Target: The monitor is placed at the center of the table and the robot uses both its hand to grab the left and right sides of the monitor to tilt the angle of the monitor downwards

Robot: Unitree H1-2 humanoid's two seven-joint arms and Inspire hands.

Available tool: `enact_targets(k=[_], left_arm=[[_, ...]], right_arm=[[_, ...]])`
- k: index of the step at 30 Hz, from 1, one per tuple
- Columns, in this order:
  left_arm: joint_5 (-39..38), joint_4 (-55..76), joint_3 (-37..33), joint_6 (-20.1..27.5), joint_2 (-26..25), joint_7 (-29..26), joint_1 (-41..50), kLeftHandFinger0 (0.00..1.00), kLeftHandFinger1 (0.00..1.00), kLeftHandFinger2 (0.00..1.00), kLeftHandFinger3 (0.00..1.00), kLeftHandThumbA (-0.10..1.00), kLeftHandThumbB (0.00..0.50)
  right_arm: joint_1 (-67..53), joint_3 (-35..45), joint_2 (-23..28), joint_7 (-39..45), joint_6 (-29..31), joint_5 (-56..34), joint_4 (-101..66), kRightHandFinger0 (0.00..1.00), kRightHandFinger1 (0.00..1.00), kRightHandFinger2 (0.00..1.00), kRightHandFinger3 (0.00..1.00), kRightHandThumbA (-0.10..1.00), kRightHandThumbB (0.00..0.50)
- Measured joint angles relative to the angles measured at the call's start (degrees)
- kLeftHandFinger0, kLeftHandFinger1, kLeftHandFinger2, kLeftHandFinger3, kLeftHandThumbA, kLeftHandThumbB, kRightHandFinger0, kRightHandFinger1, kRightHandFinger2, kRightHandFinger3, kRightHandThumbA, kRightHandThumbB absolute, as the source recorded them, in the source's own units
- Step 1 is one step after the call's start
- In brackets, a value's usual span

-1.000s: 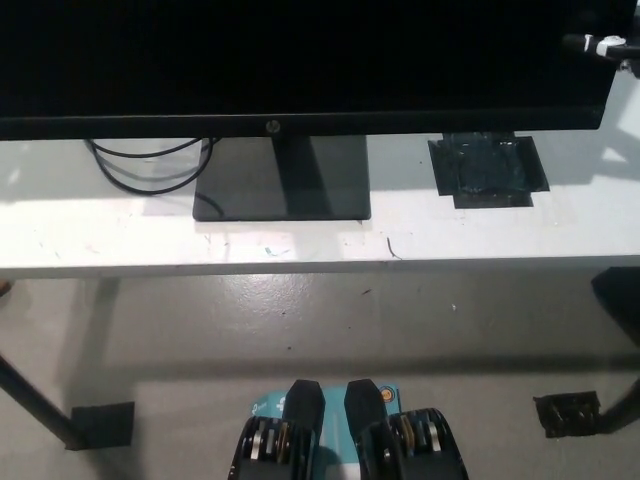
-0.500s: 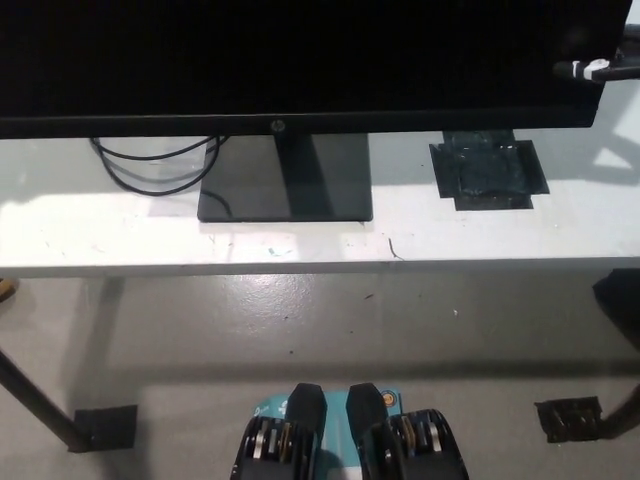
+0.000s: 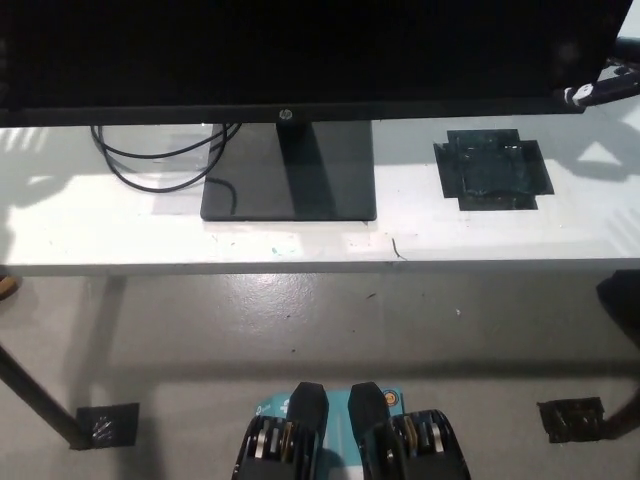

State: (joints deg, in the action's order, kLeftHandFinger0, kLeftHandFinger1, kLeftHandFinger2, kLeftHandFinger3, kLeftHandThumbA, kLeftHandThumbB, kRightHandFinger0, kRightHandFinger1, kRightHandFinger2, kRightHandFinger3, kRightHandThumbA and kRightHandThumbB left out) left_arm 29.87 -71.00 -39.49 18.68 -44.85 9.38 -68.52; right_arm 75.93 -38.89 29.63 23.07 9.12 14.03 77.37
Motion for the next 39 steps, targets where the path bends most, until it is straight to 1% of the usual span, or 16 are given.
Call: enact_targets(k=[5, 8, 11, 14, 15, 20, 21, 25, 26, 31, 32, 33, 36, 37, 38, 39], left_arm=[[2.3, -2.0, -4.5, -0.6, 1.0, -3.8, -0.7, 1.00, 1.00, 1.00, 1.00, 0.77, 0.493], [3.5, -3.3, -7.2, -1.3, 1.5, -6.3, -1.6, 1.00, 1.00, 1.00, 1.00, 0.81, 0.480], [4.8, -4.3, -9.5, -2.0, 2.1, -8.3, -2.0, 1.00, 1.00, 1.00, 1.00, 0.86, 0.499], [6.3, -5.4, -11.7, -3.0, 2.8, -10.3, -2.6, 1.00, 1.00, 1.00, 1.00, 0.82, 0.493], [6.6, -5.6, -12.2, -3.2, 3.0, -10.7, -2.7, 1.00, 1.00, 1.00, 1.00, 0.82, 0.497], [7.8, -7.4, -15.3, -4.3, 3.5, -13.9, -3.6, 1.00, 1.00, 1.00, 1.00, 0.85, 0.457], [8.1, -7.6, -15.8, -4.4, 3.7, -14.3, -3.7, 1.00, 1.00, 1.00, 1.00, 0.86, 0.461], [9.3, -8.3, -17.4, -4.9, 4.1, -16.0, -3.8, 1.00, 1.00, 1.00, 1.00, 0.82, 0.445], [9.3, -8.5, -17.5, -4.9, 4.2, -16.4, -3.9, 1.00, 1.00, 1.00, 1.00, 0.85, 0.422], [9.3, -8.5, -15.6, -4.7, 4.2, -17.8, -3.5, 1.00, 1.00, 1.00, 1.00, 0.85, 0.416], [9.4, -8.5, -15.3, -4.7, 4.3, -18.0, -3.5, 1.00, 1.00, 1.00, 1.00, 0.91, 0.429], [9.1, -8.2, -13.6, -4.1, 4.2, -18.2, -3.1, 1.00, 1.00, 1.00, 1.00, 0.88, 0.427], [6.9, -5.1, -5.5, -2.1, 3.6, -19.1, 0.8, 1.00, 1.00, 1.00, 1.00, 0.87, 0.427], [6.4, -4.4, -3.6, -1.6, 3.6, -19.4, 1.9, 1.00, 1.00, 1.00, 1.00, 0.98, 0.457], [5.7, -2.4, -1.5, -1.4, 3.3, -19.5, 3.7, 1.00, 1.00, 1.00, 1.00, 0.96, 0.432], [5.0, -0.1, 0.4, -1.4, 2.7, -19.6, 5.5, 1.00, 1.00, 1.00, 1.00, 0.94, 0.427]], right_arm=[[0.0, -1.9, -0.3, -4.1, 0.6, 1.3, 0.4, 1.00, 1.00, 1.00, 1.00, 0.52, 0.500], [0.0, -3.4, -0.7, -6.9, 0.8, 2.2, 0.8, 1.00, 1.00, 1.00, 1.00, 0.52, 0.500], [0.0, -4.5, -1.0, -9.3, 0.8, 2.7, 1.4, 1.00, 1.00, 1.00, 1.00, 0.50, 0.500], [0.0, -5.3, -1.5, -11.8, 0.8, 3.1, 2.0, 1.00, 1.00, 1.00, 1.00, 0.54, 0.500], [0.0, -5.6, -1.6, -12.4, 0.8, 3.2, 2.1, 1.00, 1.00, 1.00, 1.00, 0.53, 0.500], [-0.2, -7.0, -2.2, -16.3, 0.8, 4.0, 2.8, 1.00, 1.00, 1.00, 1.00, 0.53, 0.500], [-0.3, -7.1, -2.3, -16.9, 0.8, 4.1, 2.9, 1.00, 1.00, 1.00, 1.00, 0.55, 0.500], [-0.8, -7.2, -2.5, -19.7, 1.0, 4.6, 3.0, 1.00, 1.00, 1.00, 1.00, 0.53, 0.500], [-1.0, -7.2, -2.5, -20.5, 1.0, 4.7, 3.0, 1.00, 1.00, 1.00, 1.00, 0.56, 0.495], [-2.9, -5.5, -2.5, -24.9, 2.7, 5.2, 2.1, 1.00, 1.00, 1.00, 1.00, 0.55, 0.500], [-3.2, -5.2, -2.5, -25.7, 3.0, 5.3, 1.9, 1.00, 1.00, 1.00, 1.00, 0.54, 0.483], [-4.2, -3.5, -2.3, -26.0, 3.7, 5.1, 0.3, 1.00, 1.00, 1.00, 1.00, 0.54, 0.475], [-10.0, 3.8, -0.3, -26.2, 5.6, 3.5, -7.3, 1.00, 1.00, 1.00, 1.00, 0.54, 0.477], [-11.4, 5.2, 0.0, -26.2, 6.1, 3.1, -9.1, 1.00, 1.00, 1.00, 1.00, 0.71, 0.500], [-13.4, 7.3, 0.3, -26.2, 6.3, 2.6, -11.9, 1.00, 1.00, 1.00, 1.00, 0.71, 0.500], [-15.1, 8.6, 0.6, -26.2, 6.3, 2.1, -13.8, 1.00, 1.00, 1.00, 1.00, 0.71, 0.500]])
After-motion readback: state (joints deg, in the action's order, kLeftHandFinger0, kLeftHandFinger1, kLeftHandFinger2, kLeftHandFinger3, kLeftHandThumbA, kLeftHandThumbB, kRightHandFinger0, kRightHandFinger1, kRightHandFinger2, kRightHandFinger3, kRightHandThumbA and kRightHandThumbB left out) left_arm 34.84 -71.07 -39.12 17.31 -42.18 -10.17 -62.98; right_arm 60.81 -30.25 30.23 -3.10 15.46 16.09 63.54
